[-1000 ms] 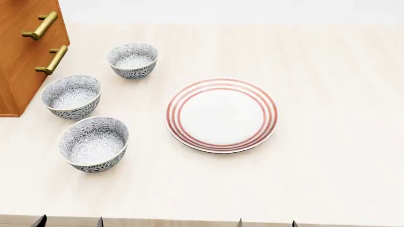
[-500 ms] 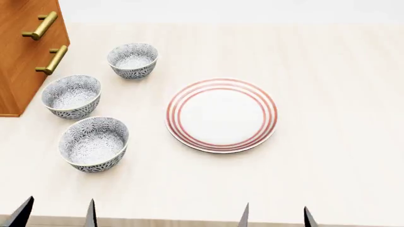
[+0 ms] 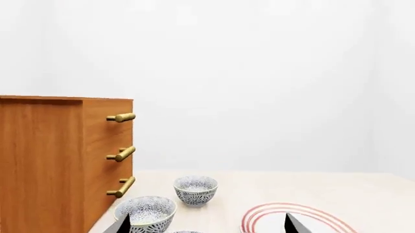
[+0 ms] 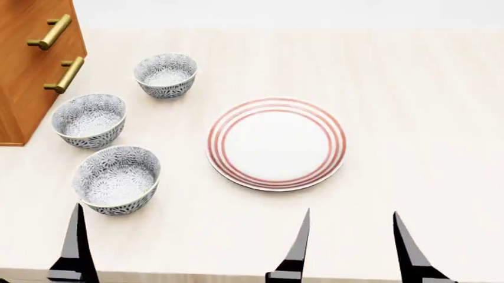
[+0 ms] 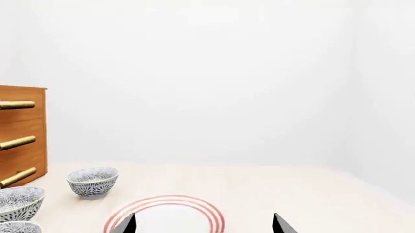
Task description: Open the top drawer of the cabinet.
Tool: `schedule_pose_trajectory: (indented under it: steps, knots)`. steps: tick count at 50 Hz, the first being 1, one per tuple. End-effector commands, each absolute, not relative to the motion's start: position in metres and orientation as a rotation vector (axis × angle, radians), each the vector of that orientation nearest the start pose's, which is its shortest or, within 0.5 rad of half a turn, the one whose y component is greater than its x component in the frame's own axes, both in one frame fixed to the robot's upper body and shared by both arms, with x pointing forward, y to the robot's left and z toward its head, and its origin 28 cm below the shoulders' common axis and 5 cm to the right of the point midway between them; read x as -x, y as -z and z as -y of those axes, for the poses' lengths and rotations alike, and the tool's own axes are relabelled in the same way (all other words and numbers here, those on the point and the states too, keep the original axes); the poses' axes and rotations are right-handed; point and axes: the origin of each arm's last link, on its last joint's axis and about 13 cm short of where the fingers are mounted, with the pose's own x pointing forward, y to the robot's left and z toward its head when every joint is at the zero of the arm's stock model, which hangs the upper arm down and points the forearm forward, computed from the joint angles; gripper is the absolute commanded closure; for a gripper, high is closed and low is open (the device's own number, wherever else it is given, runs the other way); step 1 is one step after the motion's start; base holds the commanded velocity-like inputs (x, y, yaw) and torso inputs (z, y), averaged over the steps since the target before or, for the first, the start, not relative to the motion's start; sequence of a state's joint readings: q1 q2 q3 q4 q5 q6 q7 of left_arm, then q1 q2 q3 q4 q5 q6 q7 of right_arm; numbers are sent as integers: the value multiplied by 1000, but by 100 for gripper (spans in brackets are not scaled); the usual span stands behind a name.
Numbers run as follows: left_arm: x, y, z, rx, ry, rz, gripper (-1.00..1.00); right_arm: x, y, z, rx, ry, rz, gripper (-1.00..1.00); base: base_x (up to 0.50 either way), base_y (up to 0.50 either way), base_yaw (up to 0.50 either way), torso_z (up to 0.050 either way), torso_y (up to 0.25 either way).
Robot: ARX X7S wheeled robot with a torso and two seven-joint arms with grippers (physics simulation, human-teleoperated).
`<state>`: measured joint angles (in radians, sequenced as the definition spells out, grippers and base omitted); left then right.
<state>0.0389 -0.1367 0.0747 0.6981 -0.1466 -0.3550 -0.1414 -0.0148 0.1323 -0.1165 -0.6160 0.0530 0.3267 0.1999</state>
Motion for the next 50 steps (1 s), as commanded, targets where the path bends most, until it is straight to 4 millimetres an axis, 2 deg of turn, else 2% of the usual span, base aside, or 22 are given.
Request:
schedule_pose_trajectory:
  steps: [1, 12, 50]
  knots:
    - [-174, -142, -205, 51, 44, 364, -100, -185, -133, 94, 37, 37, 343, -100, 316, 0, 0, 0, 0]
    - [-170, -146, -204, 52, 57, 370, -100, -182, -139, 92, 34, 27, 362, -100, 497, 0, 0, 0, 0]
    - [-169, -145, -203, 64, 71, 357, -100, -183, -136, 94, 11, 53, 351, -100, 494, 0, 0, 0, 0]
